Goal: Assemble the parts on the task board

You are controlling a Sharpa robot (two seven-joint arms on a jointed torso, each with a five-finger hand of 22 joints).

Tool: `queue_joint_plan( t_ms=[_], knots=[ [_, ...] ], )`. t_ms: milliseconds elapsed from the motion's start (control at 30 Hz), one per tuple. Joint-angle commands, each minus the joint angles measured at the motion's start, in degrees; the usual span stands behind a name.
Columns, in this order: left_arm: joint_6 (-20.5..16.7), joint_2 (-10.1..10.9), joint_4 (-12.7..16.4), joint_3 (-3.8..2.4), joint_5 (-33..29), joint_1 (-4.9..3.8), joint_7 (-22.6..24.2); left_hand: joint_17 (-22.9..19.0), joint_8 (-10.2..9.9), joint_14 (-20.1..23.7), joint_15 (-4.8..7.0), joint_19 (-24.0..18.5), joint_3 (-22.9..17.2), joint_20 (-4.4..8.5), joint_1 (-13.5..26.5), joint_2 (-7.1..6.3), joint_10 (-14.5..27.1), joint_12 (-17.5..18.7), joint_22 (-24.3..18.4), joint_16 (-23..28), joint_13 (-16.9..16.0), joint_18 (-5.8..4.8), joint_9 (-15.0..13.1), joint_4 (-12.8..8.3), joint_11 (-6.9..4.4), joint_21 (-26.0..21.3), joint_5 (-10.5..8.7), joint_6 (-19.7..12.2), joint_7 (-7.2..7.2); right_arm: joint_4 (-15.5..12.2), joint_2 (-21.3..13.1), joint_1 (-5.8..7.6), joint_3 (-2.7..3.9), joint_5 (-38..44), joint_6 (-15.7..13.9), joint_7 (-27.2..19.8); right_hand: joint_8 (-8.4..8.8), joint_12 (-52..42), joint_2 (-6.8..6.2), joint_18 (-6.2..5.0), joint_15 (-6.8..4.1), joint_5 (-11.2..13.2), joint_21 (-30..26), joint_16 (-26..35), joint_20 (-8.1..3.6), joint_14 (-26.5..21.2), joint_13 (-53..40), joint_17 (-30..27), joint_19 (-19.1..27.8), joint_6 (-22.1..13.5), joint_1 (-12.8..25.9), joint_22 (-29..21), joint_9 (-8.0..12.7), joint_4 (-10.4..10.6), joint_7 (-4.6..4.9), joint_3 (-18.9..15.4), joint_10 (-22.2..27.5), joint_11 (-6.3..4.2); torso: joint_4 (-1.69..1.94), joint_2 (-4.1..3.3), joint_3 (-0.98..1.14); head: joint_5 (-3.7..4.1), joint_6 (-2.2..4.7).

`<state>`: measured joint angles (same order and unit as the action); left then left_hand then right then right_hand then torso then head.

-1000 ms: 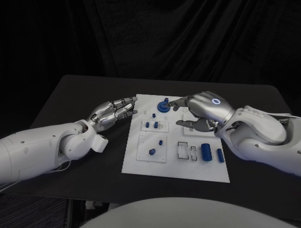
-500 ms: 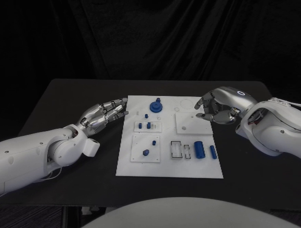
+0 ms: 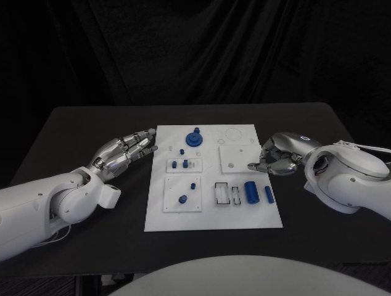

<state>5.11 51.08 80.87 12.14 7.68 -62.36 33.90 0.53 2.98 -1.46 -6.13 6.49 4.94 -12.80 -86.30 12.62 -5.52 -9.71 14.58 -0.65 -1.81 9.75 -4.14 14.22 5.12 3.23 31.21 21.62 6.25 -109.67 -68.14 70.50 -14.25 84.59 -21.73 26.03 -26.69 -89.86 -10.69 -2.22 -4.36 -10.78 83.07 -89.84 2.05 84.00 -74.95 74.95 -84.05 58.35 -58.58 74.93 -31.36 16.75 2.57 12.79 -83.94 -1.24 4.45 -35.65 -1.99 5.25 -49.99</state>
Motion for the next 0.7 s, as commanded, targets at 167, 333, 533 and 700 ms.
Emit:
queue_joint_plan(
  t_ms=[167, 333, 533, 700],
  knots=[
    [0.2, -0.1, 0.1, -0.06, -0.3, 0.09, 1.3, 0.0, 0.4, -0.1, 0.19, 0.2, 0.1, 0.26, 0.5, 0.05, -0.1, -0.3, 0.1, 0.0, -0.1, 0.66, -0.1, 0.4, 0.27, -0.1, 0.09, 0.4, -0.01, -0.3, 1.1, -1.65, 0.03, 5.2, 2.2, 8.2, -0.48, -0.1, -0.74, 1.74, -0.73, 0.6, 4.9, -0.2, -0.78, 6.0, -15.0, 15.1, -5.2, 0.0, 2.4, 14.5, -2.2, 0.3, -0.76, -0.1, -6.1, -0.67, 0.09, 0.06, -0.04, 0.89, -0.01],
    [0.4, -0.1, 0.1, -0.06, -0.3, 0.09, 1.2, 0.0, 0.4, 0.0, 0.17, 0.2, 0.0, 0.24, 0.5, 0.06, -0.1, -0.3, 0.1, 0.0, -0.1, 0.66, -0.1, 0.4, 0.27, -0.1, 0.10, 0.4, -0.01, 0.0, 2.1, -2.89, 0.03, 5.7, 2.4, 9.2, -0.08, -0.1, -0.92, 2.13, -0.96, 0.5, 6.6, -0.2, -0.99, 6.0, -15.0, 15.1, -5.8, 0.4, 2.9, 15.0, -3.1, 0.3, -0.86, -0.2, -6.1, -0.71, 0.05, 0.06, -0.03, 0.99, -0.01],
    [0.5, -0.1, 0.0, -0.06, -0.3, 0.11, 1.2, 0.0, 0.4, -0.1, 0.10, 0.2, 0.0, 0.17, 0.4, 0.09, -0.1, -0.3, 0.1, 0.0, -0.1, 0.64, -0.1, 0.4, 0.31, -0.1, 0.12, 0.3, -0.02, 0.8, 3.2, -4.22, 0.03, 6.1, 2.7, 9.8, 0.21, -0.1, -0.93, 2.20, -1.09, 1.2, 6.9, -0.2, -1.12, 6.0, -15.0, 15.1, -5.9, 0.7, 3.7, 15.0, -3.6, 0.3, -0.88, -0.4, -6.1, -0.74, 0.09, 0.06, -0.03, 1.10, -0.01],
    [0.7, -0.1, 0.0, -0.06, -0.3, 0.13, 1.1, 0.0, 0.4, -0.1, -0.05, 0.3, -0.2, 0.05, 0.4, 0.10, -0.2, -0.4, 0.2, 0.0, -0.1, 0.62, -0.1, 0.4, 0.38, 0.0, 0.15, 0.3, 0.00, 1.6, 4.0, -5.45, 0.03, 6.9, 3.4, 10.0, 0.51, -0.1, -0.89, 2.07, -1.14, 2.3, 6.4, -0.2, -1.18, 6.0, -15.0, 15.1, -5.7, 0.8, 4.6, 14.9, -4.0, 0.4, -0.89, -0.6, -6.1, -0.76, 0.08, 0.07, -0.01, 1.18, -0.01]
  ],
)
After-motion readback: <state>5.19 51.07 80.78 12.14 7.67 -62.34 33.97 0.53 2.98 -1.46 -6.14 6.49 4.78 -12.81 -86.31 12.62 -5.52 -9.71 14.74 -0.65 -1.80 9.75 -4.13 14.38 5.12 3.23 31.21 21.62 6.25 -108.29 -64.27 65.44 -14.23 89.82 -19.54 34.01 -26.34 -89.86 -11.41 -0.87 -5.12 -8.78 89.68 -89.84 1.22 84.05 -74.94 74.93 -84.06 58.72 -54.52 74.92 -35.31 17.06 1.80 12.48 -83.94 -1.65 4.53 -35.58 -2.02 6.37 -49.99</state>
